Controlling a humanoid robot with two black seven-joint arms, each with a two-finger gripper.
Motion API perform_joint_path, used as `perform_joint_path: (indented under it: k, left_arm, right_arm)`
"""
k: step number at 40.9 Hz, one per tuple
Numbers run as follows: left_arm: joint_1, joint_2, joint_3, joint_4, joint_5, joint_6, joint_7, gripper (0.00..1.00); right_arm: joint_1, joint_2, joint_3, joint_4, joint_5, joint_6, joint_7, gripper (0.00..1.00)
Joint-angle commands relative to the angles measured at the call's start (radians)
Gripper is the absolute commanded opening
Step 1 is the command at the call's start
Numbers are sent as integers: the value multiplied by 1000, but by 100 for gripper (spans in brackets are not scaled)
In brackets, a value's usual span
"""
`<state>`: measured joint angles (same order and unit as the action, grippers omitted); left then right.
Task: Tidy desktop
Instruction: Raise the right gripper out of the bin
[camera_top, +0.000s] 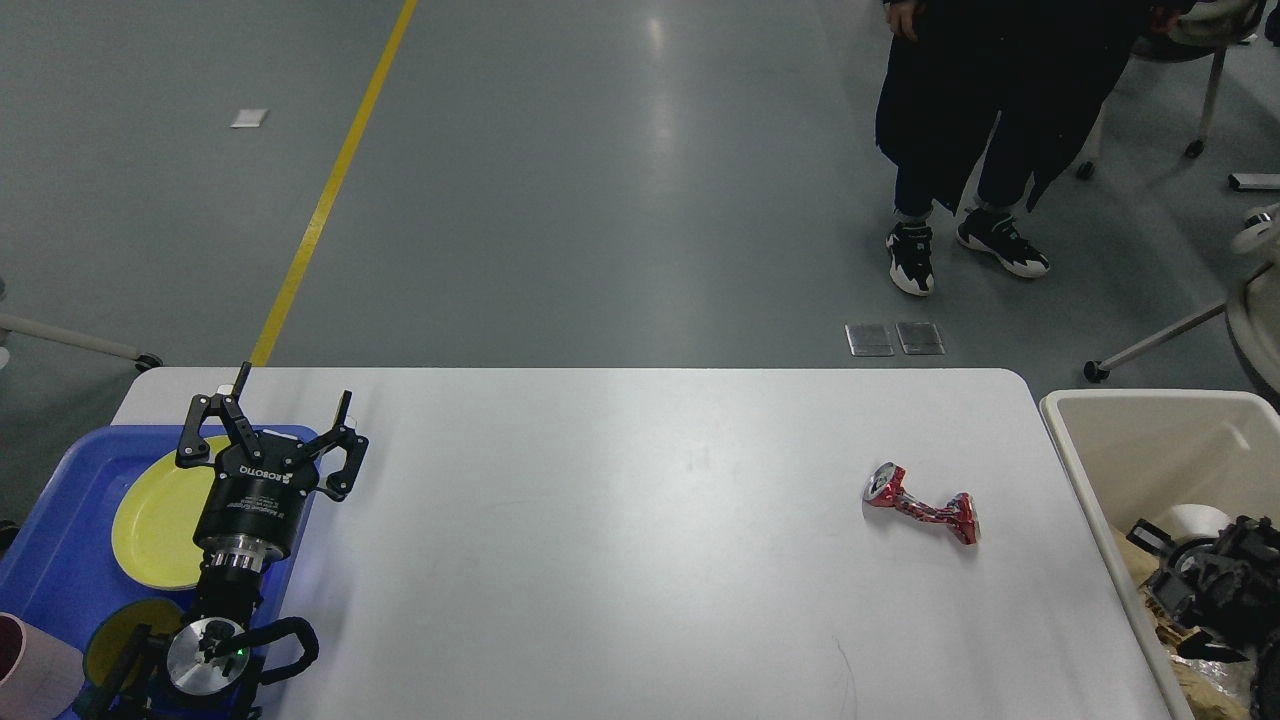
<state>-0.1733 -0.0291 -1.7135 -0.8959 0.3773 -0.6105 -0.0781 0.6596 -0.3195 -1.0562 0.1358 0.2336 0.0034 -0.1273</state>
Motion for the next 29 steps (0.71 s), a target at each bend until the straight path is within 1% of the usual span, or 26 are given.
perform_joint_path:
  k: [1,2,3,4,5,6,8,9,11,18,25,29]
  left_arm:
    - [0,0,0,0,0,0,0,96]
    - [0,0,0,0,0,0,0,96]
    - [0,0,0,0,0,0,-2,96]
    - [0,0,0,0,0,0,0,96]
    - [0,0,0,0,0,0,-2,96]
    - [0,0,0,0,0,0,0,96]
    - [0,0,0,0,-1,0,-2,96]
    - [0,0,0,0,0,0,0,96]
    - [0,0,0,0,0,0,-2,96]
    - [0,0,0,0,0,0,0,96]
    - [0,0,0,0,0,0,0,96]
    - [0,0,0,0,0,0,0,96]
  right_arm:
    - [-17,2,7,-1,0,-3,0,0]
    - [-17,2,9,-1,0,-5,0,0]
    - [-17,2,9,1,1,-11,0,4]
    - [-18,2,9,1,1,-22,0,17]
    - [-20,2,9,2,1,-35,0,33]
    - [-23,3,9,2,1,-75,1,66]
    - [-25,7,10,2,1,-123,1,96]
    - [-23,8,10,7,1,-137,3,100]
    - [-26,10,10,18,1,-151,3,100]
    - [-26,17,12,22,0,-148,3,100]
    - [0,3,10,59,0,-132,9,100]
    - [37,-10,9,71,-2,-105,9,100]
